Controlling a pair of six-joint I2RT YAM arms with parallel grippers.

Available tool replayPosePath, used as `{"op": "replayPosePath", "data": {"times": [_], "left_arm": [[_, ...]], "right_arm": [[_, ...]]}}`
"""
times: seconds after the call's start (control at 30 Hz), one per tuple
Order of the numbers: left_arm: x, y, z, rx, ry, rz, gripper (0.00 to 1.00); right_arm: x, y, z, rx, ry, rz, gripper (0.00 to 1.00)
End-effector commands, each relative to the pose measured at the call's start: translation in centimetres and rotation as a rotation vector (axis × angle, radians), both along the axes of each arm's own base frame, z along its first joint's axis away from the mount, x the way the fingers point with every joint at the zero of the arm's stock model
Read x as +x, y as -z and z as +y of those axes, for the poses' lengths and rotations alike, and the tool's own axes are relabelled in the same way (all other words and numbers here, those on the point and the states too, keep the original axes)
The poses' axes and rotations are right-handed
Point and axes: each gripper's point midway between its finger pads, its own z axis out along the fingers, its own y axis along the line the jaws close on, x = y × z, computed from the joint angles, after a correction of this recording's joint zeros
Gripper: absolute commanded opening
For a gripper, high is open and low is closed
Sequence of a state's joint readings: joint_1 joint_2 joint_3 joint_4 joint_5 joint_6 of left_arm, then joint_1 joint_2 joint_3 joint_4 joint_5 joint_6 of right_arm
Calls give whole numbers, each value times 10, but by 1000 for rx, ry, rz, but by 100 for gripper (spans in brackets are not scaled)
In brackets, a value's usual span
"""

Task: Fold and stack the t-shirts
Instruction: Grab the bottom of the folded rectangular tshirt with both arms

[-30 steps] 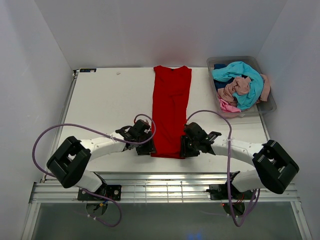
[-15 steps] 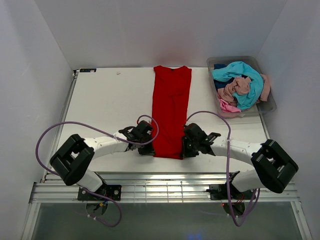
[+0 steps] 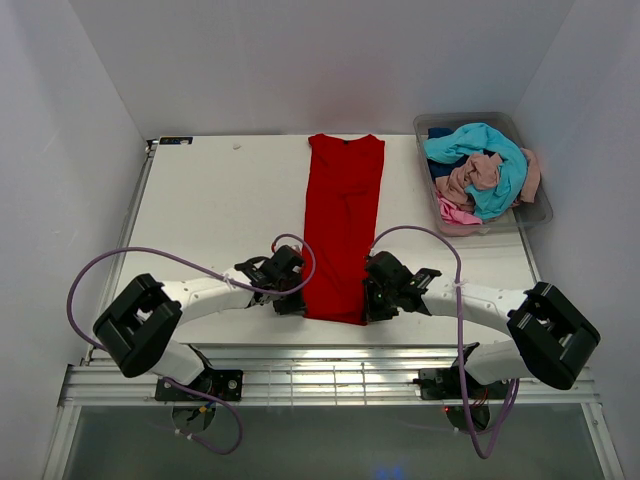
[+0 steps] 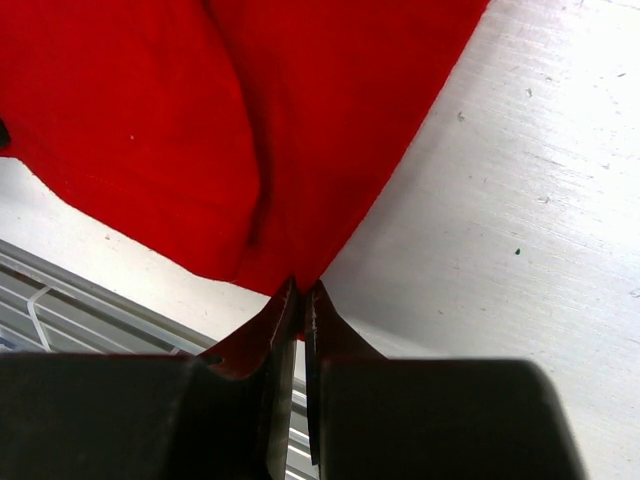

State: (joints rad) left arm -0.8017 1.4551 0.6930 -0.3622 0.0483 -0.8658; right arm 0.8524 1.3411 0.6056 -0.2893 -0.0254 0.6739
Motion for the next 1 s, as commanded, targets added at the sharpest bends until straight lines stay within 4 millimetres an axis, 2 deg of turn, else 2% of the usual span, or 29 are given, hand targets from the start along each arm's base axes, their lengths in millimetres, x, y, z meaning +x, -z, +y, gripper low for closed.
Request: {"op": "replayPosePath", "data": {"times": [0.0,0.27,0.57,0.8,0.87,0.93,0.97], "left_arm": [[-9,3,16,50,-9,6,0],[-11,4,29,76,-39,-17,0],[-11,-1,30,59,-51,-30,0],[-11,-5,9,-8,4,-11,0],[-6,-13,3,-23,12,-29,0],[-1,-24,-2,-39,10,-54,0],[7,-38,-9,-64,8,-84,0]], "right_arm": [[-16,13,-22,-89,11,52,8],[-14,15,-28,-125,25,42,8],[-14,15,-28,-130,26,48,8],[-11,6,-17,-92,7,30,8],[-9,-1,-14,-92,0,18,8],[-1,-17,-7,-82,-2,-10,8],[1,-23,-4,-76,-3,-19,8]]}}
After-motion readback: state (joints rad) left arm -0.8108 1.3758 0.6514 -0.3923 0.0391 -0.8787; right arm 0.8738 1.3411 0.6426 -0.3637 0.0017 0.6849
